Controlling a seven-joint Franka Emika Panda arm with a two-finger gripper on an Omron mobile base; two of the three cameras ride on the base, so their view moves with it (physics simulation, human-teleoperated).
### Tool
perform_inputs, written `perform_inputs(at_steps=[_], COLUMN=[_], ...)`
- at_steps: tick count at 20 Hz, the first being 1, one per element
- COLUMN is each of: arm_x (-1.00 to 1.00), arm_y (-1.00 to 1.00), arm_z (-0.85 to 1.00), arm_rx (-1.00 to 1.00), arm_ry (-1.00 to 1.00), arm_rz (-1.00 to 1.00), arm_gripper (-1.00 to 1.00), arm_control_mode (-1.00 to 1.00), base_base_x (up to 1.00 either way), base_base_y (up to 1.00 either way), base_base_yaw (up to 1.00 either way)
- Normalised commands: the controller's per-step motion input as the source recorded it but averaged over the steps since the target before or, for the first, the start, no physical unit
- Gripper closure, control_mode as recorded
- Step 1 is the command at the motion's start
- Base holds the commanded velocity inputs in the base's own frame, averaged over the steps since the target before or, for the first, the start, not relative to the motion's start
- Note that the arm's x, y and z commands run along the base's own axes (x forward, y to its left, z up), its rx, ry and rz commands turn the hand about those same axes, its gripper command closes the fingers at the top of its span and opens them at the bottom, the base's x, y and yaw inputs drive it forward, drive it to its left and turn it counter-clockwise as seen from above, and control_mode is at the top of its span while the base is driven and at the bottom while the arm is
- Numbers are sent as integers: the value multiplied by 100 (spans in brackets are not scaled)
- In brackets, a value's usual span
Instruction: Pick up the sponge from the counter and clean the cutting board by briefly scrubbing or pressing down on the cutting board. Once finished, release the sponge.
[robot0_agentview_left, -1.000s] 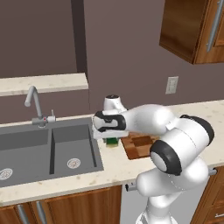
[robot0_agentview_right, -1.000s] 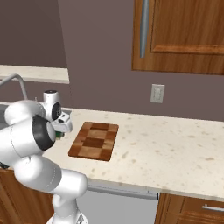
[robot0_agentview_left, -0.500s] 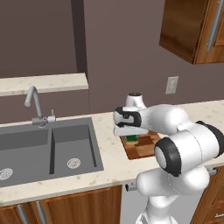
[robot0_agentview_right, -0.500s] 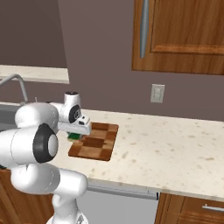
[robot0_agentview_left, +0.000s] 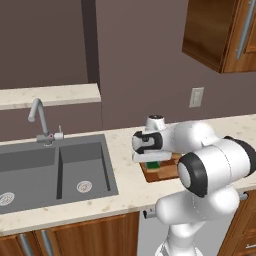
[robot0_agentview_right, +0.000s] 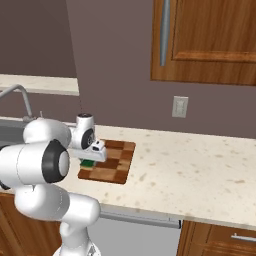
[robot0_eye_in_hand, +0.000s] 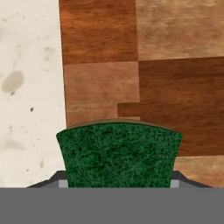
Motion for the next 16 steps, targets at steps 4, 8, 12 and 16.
perform_inputs(at_steps=[4, 8, 12, 16], arm_x=[0, 0, 0, -1], arm_y=[0, -1, -22, -57], arm_z=[-57, -45, -24, -3], arm_rx=[0, 0, 0, 0], arm_ry=[0, 0, 0, 0], arm_rz=[0, 0, 0, 3], arm_gripper=[100, 100, 100, 100], arm_control_mode=[-100, -100, -100, -100], base_base_x=[0, 0, 0, 0], base_base_y=[0, 0, 0, 0], base_base_yaw=[0, 0, 0, 0])
